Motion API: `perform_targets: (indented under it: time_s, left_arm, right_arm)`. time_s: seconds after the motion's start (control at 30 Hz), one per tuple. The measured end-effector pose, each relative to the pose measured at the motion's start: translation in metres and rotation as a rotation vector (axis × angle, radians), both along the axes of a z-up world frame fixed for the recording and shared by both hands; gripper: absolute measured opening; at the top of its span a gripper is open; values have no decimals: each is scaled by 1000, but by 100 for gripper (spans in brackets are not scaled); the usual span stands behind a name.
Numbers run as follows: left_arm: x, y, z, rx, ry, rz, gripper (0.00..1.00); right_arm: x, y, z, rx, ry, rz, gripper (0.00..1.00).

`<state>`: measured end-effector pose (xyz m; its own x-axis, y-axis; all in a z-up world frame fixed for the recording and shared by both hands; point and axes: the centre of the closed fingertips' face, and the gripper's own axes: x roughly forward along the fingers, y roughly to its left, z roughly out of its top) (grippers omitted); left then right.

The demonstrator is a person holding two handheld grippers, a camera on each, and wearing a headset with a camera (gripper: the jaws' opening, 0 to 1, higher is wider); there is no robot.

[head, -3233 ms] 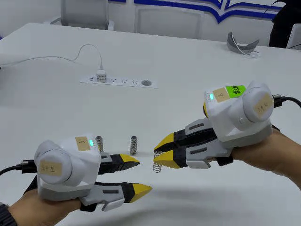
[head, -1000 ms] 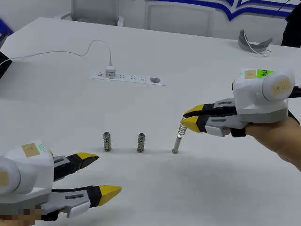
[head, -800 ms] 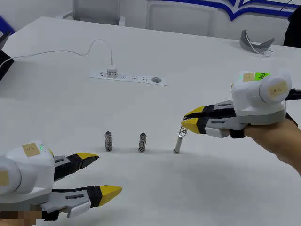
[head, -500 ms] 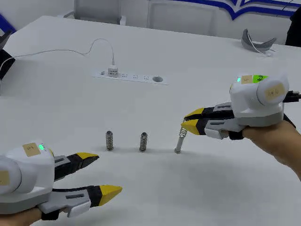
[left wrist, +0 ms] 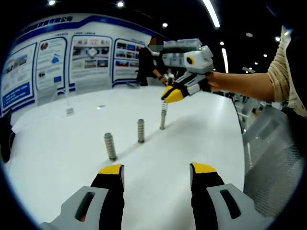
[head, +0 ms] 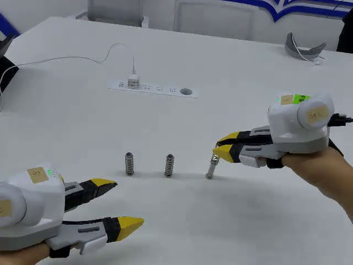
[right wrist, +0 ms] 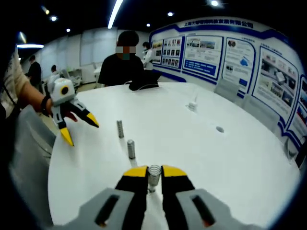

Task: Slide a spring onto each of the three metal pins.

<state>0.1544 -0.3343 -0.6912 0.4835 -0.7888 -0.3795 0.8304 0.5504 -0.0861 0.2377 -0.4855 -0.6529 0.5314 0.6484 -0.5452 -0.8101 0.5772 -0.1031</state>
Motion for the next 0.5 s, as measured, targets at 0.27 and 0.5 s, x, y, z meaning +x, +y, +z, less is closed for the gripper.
perform_targets:
  time_s: [0.27,0.5]
  left_arm:
    - [0,0,-1,2,2,1,56]
    - [-1,2,-1,2,5,4,56]
  right_arm:
    - [1,0,-11,-12,12,-2,12]
    - [0,1,-18,-10,22,-8,12]
